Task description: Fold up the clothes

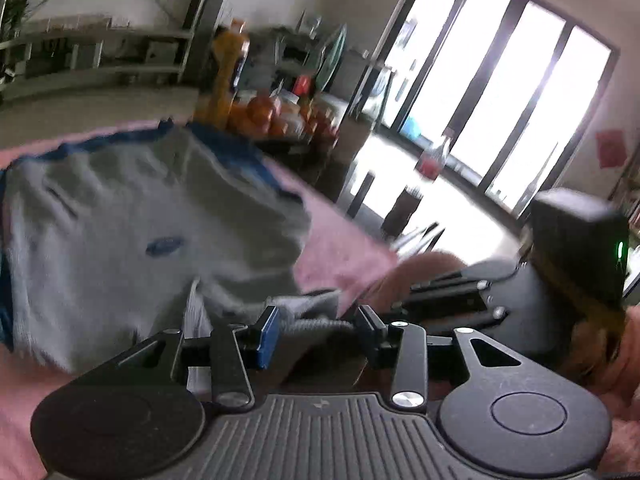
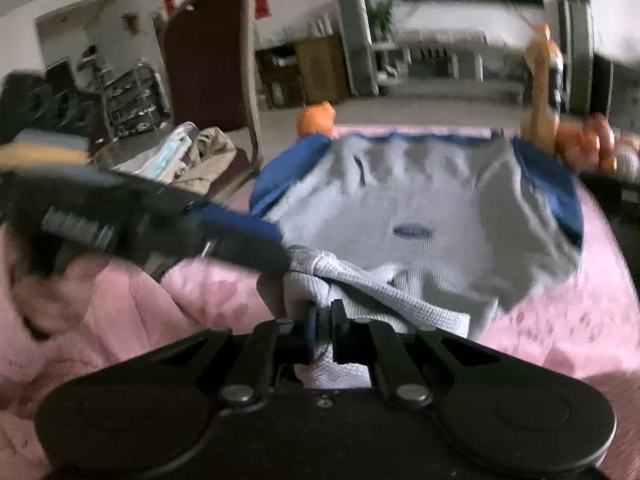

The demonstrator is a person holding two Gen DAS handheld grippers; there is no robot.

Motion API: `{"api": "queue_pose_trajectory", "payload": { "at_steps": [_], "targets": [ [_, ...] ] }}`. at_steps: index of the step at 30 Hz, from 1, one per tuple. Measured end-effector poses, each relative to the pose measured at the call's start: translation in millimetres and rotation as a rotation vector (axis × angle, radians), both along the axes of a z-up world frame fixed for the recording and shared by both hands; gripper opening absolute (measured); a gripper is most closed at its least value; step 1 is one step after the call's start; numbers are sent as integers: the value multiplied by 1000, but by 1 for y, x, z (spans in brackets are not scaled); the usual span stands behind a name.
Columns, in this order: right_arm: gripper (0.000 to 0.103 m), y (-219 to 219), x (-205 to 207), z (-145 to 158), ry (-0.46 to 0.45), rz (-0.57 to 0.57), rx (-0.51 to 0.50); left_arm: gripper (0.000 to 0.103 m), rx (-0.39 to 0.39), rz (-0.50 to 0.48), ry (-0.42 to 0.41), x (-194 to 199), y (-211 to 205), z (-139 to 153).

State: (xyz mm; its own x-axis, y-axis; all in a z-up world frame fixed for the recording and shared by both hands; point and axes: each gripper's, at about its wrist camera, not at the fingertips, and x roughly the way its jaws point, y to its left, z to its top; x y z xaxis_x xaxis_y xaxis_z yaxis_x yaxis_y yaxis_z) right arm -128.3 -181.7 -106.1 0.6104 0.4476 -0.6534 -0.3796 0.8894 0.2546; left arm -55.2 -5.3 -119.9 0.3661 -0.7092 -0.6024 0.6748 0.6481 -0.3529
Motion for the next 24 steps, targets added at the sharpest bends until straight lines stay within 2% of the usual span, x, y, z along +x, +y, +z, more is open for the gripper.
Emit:
{"api": "queue_pose_trajectory", "payload": {
  "at_steps": [4, 8, 11, 16, 19, 20, 22, 24],
  "targets": [
    [7, -7, 8, -21, 134, -30, 77, 32, 41, 44, 130, 18, -4, -32],
    [7, -7, 11, -36, 175, -55, 79, 32, 112, 135, 210, 44, -4, -59],
    [7, -3, 9, -34, 166, -34, 76, 30, 182, 166, 179, 52, -11, -65],
    [7, 1, 7, -30, 150, -15, 54, 34, 103, 81, 45, 42, -15, -31],
    [7, 2, 7, -27, 143, -5, 49, 35, 220, 53, 10, 46, -36, -27],
    [7, 4, 6, -26, 134, 4, 41, 35, 259, 52, 13, 49, -43, -29],
    [7, 14, 1, -23, 106, 47, 4, 35, 280, 84, 64, 62, -52, -35],
    [7, 24, -6, -21, 94, 105, -32, 36, 269, 194, 151, 80, -43, -39]
  ]
}}
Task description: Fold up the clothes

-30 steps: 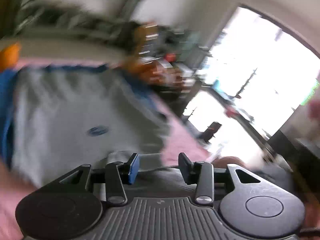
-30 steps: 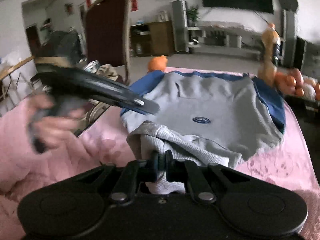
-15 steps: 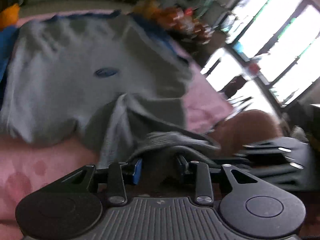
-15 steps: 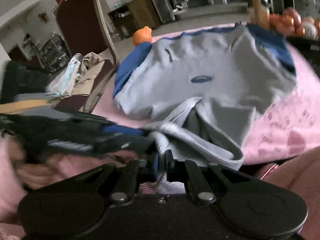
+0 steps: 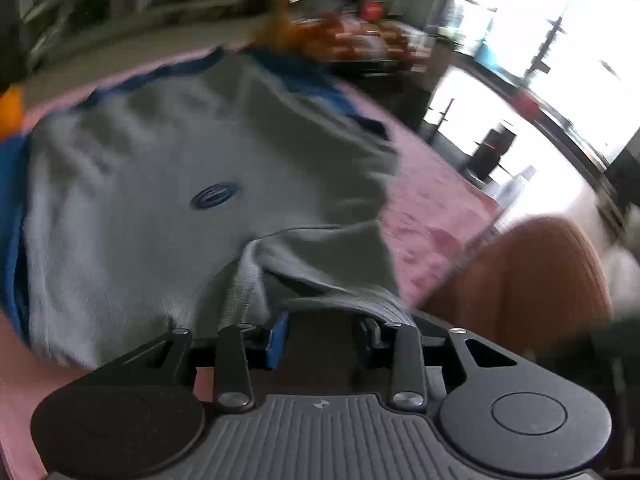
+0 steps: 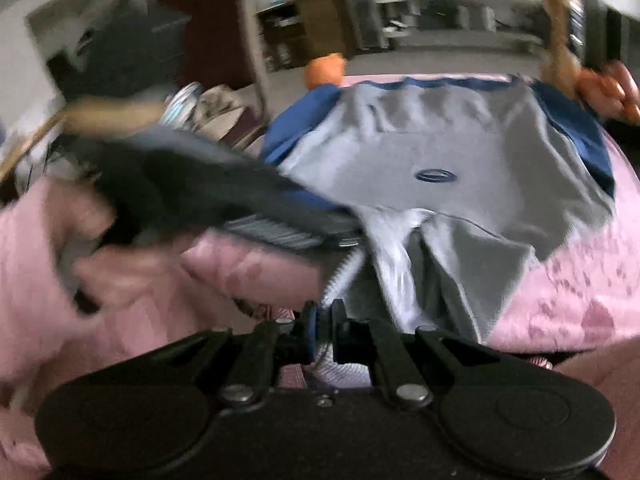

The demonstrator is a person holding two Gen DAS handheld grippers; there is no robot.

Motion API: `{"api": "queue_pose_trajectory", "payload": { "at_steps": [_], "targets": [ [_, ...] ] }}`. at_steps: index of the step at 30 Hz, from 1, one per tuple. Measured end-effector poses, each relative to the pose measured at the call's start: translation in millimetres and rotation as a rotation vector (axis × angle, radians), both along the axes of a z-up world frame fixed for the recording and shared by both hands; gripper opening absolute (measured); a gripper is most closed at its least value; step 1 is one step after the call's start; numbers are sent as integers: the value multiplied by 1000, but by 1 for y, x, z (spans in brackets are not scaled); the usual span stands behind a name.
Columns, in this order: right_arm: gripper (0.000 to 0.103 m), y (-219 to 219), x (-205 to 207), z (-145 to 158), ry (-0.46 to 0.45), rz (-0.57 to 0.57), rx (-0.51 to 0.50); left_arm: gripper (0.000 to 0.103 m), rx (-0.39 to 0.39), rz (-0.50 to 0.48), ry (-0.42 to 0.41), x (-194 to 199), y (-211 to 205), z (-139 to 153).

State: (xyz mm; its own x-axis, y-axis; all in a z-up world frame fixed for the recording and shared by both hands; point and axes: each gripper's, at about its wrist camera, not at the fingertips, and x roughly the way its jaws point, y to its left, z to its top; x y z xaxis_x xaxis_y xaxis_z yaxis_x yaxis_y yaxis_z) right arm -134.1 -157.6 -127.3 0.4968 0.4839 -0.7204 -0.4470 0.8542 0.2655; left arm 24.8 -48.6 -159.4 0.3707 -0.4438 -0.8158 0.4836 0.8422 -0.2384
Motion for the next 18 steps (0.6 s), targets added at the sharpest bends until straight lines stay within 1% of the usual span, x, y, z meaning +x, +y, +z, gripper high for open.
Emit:
{"api": "queue_pose_trajectory", "payload": {
  "at_steps": [2, 3, 4, 6, 7, 9, 10, 11, 12, 14, 15, 17, 18],
  "targets": [
    [7, 7, -6, 0, -3, 44, -25, 36, -19, 165, 88, 18, 21, -6],
    [7, 8, -8, 0, -7, 54, -43, 33, -13, 227, 107, 23, 32, -8],
    [7, 8, -9, 0, -8, 59, -52, 32, 2, 268, 103, 24, 42, -7],
    [7, 2, -7, 0, 2, 40, -40, 33, 54, 296, 40, 15, 58, 1],
    [7, -2, -6, 0, 2, 14, -38, 33, 68, 298, 7, 10, 65, 6],
    [7, -14, 0, 1, 3, -67, -12, 35, 23, 228, -57, -6, 73, 19],
    [7, -20, 5, 1, 11, -96, 10, 36, -8, 170, -93, -15, 73, 26],
    [7, -22, 9, 1, 21, -101, 27, 42, -40, 95, -137, -25, 70, 35],
    [7, -23, 12, 1, 27, -93, 36, 46, -59, 22, -185, -35, 66, 44],
    [7, -15, 10, 2, 15, -35, 17, 48, -62, -118, -283, -53, 51, 59],
    [7, -10, 8, 2, 6, -2, 5, 50, -61, -179, -318, -58, 43, 64],
    [7, -3, 6, 3, -2, 46, -3, 54, -50, -316, -369, -66, 25, 71],
    [7, -2, 5, 3, -2, 59, -2, 54, -33, -376, -379, -67, 17, 71]
  ]
}}
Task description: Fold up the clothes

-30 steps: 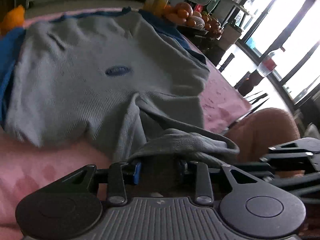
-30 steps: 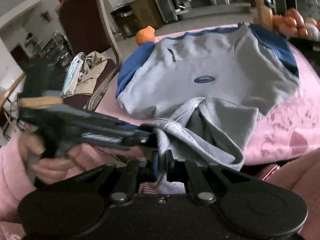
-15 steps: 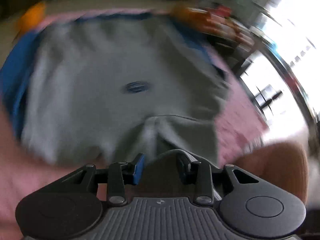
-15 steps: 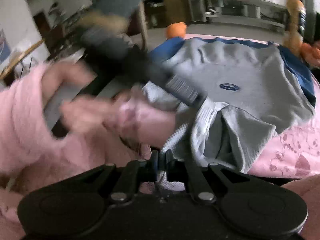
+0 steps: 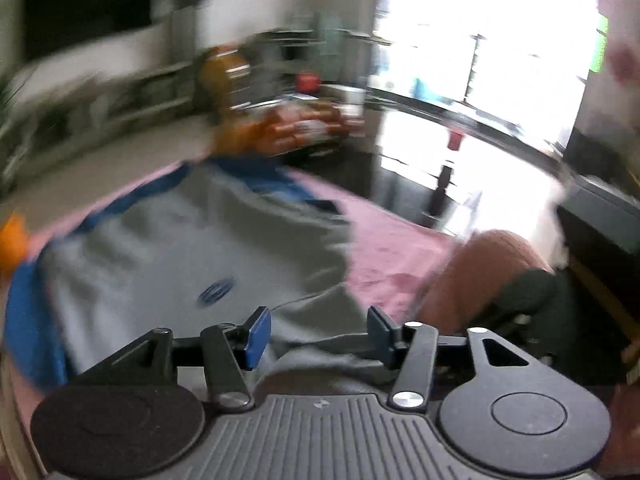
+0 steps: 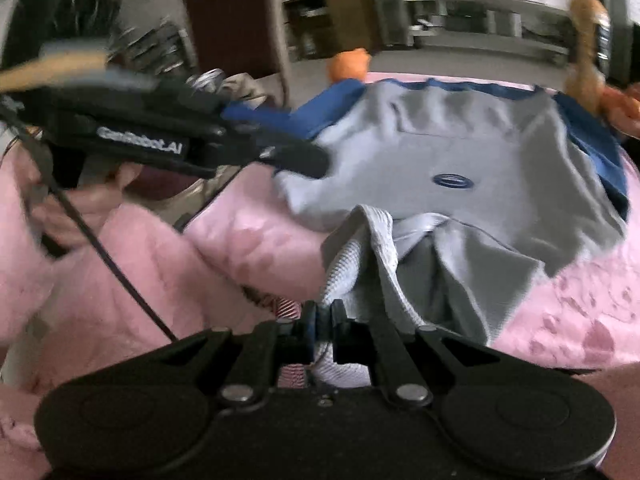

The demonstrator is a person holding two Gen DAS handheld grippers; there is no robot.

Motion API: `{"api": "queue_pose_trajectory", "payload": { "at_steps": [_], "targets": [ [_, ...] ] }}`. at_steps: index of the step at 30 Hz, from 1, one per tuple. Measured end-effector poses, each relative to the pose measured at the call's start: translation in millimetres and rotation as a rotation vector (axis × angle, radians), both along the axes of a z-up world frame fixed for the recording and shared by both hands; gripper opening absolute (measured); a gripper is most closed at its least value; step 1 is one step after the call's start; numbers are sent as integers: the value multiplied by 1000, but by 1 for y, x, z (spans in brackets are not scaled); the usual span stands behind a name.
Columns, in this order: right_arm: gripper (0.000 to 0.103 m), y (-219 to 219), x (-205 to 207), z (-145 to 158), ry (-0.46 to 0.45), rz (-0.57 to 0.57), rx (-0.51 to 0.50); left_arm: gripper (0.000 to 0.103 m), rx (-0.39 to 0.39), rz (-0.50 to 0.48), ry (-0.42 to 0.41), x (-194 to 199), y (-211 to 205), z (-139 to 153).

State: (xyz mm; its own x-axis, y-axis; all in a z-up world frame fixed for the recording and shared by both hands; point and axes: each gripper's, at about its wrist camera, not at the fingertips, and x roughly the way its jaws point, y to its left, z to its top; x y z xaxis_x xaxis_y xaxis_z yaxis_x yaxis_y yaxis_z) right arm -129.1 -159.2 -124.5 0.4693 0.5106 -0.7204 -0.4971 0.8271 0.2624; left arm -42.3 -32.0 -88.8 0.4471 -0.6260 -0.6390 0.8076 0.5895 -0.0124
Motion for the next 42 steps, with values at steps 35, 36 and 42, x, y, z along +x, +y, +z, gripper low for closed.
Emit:
{"api": "queue_pose_trajectory", "payload": {
  "at_steps": [35, 36, 42],
  "targets": [
    [53, -7, -17, 24, 76, 233, 94, 53, -270, 544, 245, 43, 139, -35],
    [57, -15, -13, 36, 65, 221, 136, 57, -285, 609, 244, 44, 152, -38],
    [64, -47, 33, 96, -45, 11, 286, 61, -398, 1013, 275, 68, 219, -55]
  ]
}}
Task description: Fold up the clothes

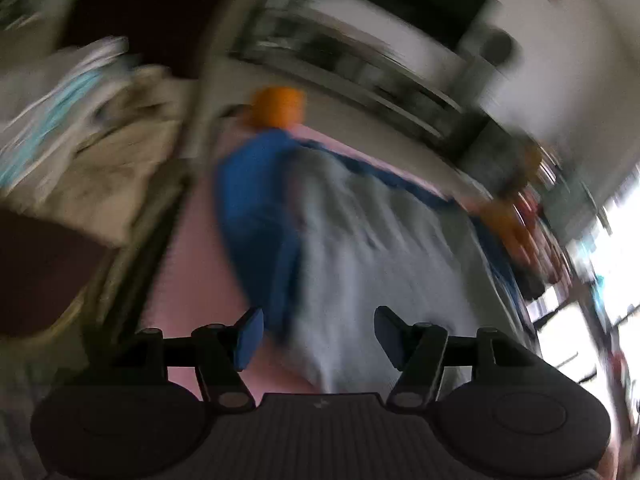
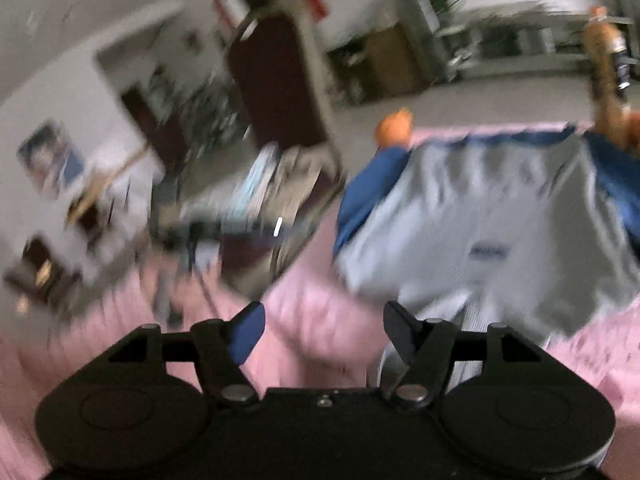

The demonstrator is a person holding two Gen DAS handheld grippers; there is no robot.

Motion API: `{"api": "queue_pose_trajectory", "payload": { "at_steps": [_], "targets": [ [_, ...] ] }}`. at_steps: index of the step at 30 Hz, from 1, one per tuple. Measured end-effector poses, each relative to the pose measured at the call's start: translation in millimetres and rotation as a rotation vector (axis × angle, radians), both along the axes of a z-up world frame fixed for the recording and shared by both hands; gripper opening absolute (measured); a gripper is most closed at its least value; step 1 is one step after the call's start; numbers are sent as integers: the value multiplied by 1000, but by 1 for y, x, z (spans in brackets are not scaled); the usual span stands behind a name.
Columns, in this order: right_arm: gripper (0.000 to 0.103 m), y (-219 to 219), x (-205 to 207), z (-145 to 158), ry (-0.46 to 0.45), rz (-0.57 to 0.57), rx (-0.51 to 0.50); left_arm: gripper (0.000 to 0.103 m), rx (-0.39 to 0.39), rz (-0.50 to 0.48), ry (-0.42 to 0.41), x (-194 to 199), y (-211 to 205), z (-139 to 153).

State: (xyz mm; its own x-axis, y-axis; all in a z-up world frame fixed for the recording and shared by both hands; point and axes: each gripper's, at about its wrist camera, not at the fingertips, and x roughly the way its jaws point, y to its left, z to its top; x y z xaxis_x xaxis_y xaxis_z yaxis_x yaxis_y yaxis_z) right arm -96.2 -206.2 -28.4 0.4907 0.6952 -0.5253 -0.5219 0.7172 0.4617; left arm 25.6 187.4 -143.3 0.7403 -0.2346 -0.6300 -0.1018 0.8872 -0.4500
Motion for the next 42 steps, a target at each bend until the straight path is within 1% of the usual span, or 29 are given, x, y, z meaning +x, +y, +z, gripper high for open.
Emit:
{"api": "queue_pose_trajectory", "payload": {
  "at_steps": [1, 2, 3, 5, 6, 7, 8, 9, 12, 13, 14, 16, 17, 21, 25, 27, 29, 32, 33, 34, 36, 37, 38, 39, 40, 41, 42],
  "targets": [
    [64, 2, 8, 7, -15, -22, 13, 61, -25, 53, 8, 4, 9, -2],
    [64, 6, 17, 14, -31, -41, 16, 61, -53, 85, 11, 10, 16, -3],
    [64, 14, 26, 18, -47, -53, 5, 61, -77, 101, 13, 18, 21, -4],
    [57, 35, 47, 23, -82, -74, -36, 61, -99, 127, 14, 38, 23, -2],
    [48, 47, 62, 22, -86, -85, -57, 61, -106, 141, 13, 49, 24, -1],
    [34, 61, 80, 19, -65, -98, -64, 61, -107, 153, 10, 60, 23, 1],
    [28, 74, 100, 14, -27, -109, -55, 60, -85, 166, 9, 68, 22, 6],
    [21, 87, 120, 9, 11, -121, -46, 59, -46, 184, 14, 76, 23, 12],
    [20, 125, 178, -4, 96, -154, -7, 58, 82, 254, 39, 98, 25, 25],
    [21, 138, 196, -9, 115, -163, 2, 58, 117, 272, 41, 107, 27, 28],
    [21, 151, 213, -14, 135, -174, 7, 59, 136, 282, 36, 113, 29, 28],
    [24, 182, 260, -29, 185, -201, 10, 60, 114, 258, -6, 120, 36, 19],
    [24, 195, 280, -37, 196, -207, -6, 60, 99, 248, -7, 124, 40, 13],
    [25, 241, 360, -82, 237, -254, -110, 58, 49, 237, 94, 137, 54, -14],
    [25, 269, 433, -134, 305, -306, -139, 59, 71, 248, 144, 132, 61, -18],
    [25, 281, 457, -157, 331, -320, -163, 59, 80, 253, 163, 131, 64, -20],
    [29, 294, 476, -177, 324, -338, -222, 60, 69, 248, 171, 130, 66, -20],
    [34, 309, 486, -193, 233, -366, -330, 60, 23, 241, 186, 130, 70, -22],
    [37, 313, 485, -196, 193, -365, -352, 60, 23, 242, 191, 130, 70, -23],
    [43, 316, 483, -199, 160, -364, -369, 60, 23, 242, 196, 131, 69, -24],
    [45, 320, 478, -202, 114, -357, -388, 60, 32, 243, 206, 133, 68, -28],
    [38, 321, 475, -204, 101, -357, -398, 60, 40, 244, 210, 134, 67, -30],
    [26, 321, 474, -203, 101, -362, -408, 60, 50, 244, 218, 135, 66, -32],
    [4, 319, 472, -202, 114, -362, -406, 60, 59, 246, 227, 135, 65, -34],
    [3, 313, 469, -197, 139, -364, -375, 60, 66, 249, 232, 135, 64, -35],
    [3, 307, 463, -189, 144, -372, -340, 60, 70, 254, 231, 135, 65, -34],
    [3, 303, 455, -176, 127, -372, -317, 60, 75, 261, 225, 134, 65, -33]
  ]
}}
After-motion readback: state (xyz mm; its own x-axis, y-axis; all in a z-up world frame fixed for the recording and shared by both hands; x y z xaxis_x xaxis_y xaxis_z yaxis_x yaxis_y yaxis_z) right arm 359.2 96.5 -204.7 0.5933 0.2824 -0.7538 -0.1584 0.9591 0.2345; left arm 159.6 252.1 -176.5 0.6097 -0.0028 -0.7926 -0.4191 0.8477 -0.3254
